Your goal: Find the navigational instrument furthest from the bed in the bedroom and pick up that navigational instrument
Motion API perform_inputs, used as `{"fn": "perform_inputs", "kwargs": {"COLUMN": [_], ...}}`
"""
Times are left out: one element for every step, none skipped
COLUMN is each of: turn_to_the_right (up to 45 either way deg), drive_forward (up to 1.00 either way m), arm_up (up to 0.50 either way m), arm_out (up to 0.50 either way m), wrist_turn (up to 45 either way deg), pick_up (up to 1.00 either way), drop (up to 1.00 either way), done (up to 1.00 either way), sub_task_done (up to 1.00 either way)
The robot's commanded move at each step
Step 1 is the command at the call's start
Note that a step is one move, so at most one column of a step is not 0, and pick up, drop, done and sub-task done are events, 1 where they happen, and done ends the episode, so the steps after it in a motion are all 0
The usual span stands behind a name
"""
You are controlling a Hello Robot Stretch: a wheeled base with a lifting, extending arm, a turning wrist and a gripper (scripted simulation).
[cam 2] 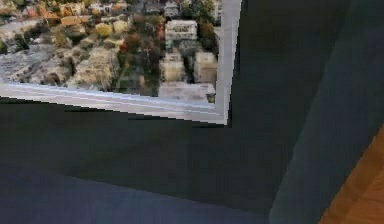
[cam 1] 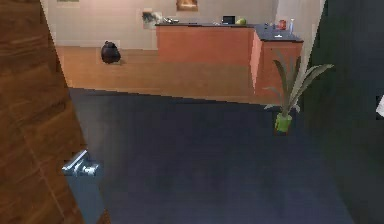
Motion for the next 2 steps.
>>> {"fn": "perform_inputs", "kwargs": {"turn_to_the_right": [0.0,0.0], "drive_forward": [0.05,0.8], "arm_up": [0.0,0.0], "arm_out": [0.0,0.0], "wrist_turn": [0.0,0.0], "pick_up": [0.0,0.0], "drop": [0.0,0.0], "done": [0.0,0.0], "sub_task_done": [0.0,0.0]}}
